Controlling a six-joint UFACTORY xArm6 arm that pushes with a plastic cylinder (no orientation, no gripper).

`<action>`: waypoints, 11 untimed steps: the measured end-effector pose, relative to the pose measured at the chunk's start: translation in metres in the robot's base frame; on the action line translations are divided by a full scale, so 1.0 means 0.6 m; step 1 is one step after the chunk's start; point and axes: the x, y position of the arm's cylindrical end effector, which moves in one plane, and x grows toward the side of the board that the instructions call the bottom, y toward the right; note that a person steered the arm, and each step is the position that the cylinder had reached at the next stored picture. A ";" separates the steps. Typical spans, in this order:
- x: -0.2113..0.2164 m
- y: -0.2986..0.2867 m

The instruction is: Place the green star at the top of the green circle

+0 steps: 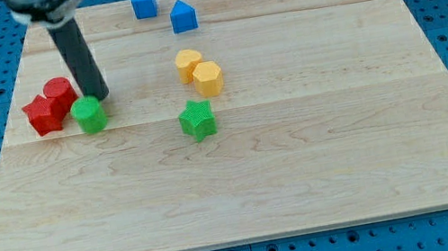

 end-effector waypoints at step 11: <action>0.215 -0.017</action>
